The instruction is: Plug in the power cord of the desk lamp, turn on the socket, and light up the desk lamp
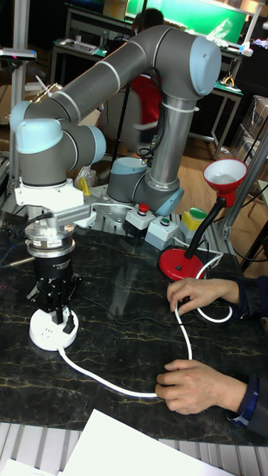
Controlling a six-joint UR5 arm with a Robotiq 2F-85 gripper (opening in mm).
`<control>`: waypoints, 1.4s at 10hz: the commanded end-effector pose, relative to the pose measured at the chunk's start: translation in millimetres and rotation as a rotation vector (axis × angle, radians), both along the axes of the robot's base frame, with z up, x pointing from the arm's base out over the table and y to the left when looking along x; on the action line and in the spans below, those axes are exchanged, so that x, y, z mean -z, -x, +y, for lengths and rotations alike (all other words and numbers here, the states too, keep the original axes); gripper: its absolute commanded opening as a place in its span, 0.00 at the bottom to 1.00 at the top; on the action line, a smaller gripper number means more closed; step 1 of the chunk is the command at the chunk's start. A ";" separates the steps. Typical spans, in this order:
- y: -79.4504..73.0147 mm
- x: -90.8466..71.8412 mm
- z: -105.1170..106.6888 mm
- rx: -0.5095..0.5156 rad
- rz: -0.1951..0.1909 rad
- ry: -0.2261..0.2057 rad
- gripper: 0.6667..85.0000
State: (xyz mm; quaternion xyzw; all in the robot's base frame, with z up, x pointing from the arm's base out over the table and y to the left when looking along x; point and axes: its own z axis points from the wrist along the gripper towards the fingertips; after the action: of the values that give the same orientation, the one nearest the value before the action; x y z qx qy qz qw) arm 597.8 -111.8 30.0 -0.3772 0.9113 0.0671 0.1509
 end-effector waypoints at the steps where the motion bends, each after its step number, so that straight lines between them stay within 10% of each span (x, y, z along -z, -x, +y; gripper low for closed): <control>1: -3.5 3.3 -0.1 0.004 -0.013 -0.010 0.00; 7: 10.2 0.0 -31.1 -0.037 -0.002 -0.001 0.00; 14: -0.4 -11.1 -14.3 0.005 0.015 0.004 0.00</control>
State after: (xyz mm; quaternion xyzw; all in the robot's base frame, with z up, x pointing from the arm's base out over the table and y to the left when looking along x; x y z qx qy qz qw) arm 594.3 -130.9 35.3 -0.3839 0.9104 0.0620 0.1412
